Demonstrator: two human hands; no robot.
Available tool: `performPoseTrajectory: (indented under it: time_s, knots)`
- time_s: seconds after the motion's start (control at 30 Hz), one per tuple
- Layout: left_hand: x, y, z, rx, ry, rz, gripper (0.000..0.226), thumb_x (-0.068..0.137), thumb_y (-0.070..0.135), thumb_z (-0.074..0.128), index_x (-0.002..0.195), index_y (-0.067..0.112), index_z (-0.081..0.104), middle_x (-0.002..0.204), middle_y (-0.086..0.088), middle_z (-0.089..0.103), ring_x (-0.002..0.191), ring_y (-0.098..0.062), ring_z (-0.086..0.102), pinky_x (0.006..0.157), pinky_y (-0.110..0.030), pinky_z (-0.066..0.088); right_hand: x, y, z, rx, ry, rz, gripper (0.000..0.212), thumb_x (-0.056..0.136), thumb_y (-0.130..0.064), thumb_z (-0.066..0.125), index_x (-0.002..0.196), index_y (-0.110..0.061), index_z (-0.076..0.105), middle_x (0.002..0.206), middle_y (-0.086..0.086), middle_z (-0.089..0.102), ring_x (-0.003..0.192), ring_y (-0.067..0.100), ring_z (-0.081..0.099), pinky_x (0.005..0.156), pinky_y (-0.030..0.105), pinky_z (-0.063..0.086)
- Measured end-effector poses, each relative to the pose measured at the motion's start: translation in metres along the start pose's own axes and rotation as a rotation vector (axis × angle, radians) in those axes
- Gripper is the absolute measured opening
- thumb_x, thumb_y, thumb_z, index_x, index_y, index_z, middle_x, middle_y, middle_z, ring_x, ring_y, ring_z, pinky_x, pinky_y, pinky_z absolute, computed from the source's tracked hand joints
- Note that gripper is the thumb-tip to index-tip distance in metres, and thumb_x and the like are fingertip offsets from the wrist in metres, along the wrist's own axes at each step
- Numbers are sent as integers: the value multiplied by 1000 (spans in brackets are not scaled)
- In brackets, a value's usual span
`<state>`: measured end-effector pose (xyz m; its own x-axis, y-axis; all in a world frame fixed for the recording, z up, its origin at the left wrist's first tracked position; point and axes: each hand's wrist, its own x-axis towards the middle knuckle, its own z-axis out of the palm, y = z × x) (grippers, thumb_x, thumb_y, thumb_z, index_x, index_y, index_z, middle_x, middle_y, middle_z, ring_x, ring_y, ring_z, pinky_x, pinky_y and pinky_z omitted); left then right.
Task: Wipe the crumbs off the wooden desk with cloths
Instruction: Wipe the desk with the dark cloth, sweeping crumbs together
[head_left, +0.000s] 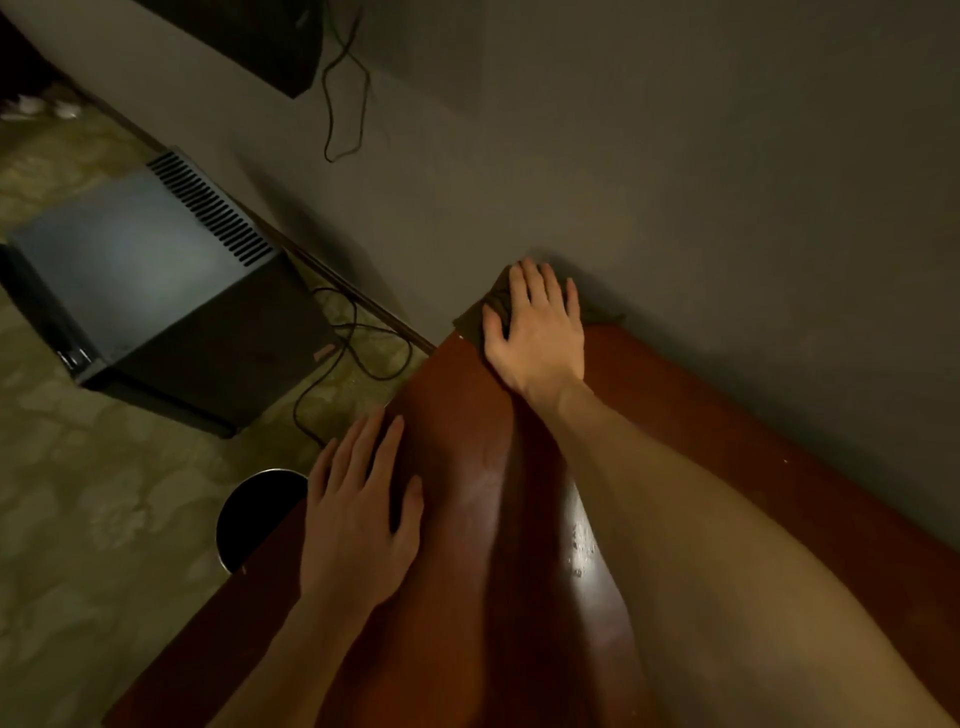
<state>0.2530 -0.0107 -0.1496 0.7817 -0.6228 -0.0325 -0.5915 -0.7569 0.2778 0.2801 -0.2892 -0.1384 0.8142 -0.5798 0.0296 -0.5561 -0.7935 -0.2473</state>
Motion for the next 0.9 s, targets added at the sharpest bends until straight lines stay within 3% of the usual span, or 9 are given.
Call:
performPoseTrajectory:
  time_s: [0.23,0.37,0.5,0.7,0.9]
  knots:
    - [0,2,-7,-24,-14,9,65,104,47,38,163,20,32,172,-2,25,160,-17,19,128,-43,22,-58,6,-5,-37,-80,-280,66,103,-48,32,163,-19,32,170,0,29,159,23,18,130,47,13]
    - [0,1,-12,-56,-28,25,64,106,42,45,164,19,29,173,-3,23,161,-16,14,128,-42,21,-131,-14,-7,-4,-68,-182,66,105,-47,38,164,-20,26,173,-1,21,161,21,9,130,48,12]
    - [0,3,-15,-49,-57,17,63,108,42,43,165,20,27,174,-2,19,161,-16,12,129,-42,20,-179,-31,1,3,-27,17,65,104,-46,42,163,-20,32,172,3,23,161,21,9,130,50,12]
    - [0,3,-12,-29,-47,35,65,107,39,46,165,17,28,173,-5,21,161,-20,16,128,-45,25,-146,-31,3,-35,42,237,66,103,-50,41,161,-18,36,171,7,26,160,28,14,129,52,14]
    - [-1,3,-9,-50,-32,34,64,107,41,45,164,17,30,173,-5,23,161,-19,16,127,-46,25,-82,-19,5,-47,45,222,68,103,-51,34,161,-15,34,170,8,27,159,31,16,128,53,13]
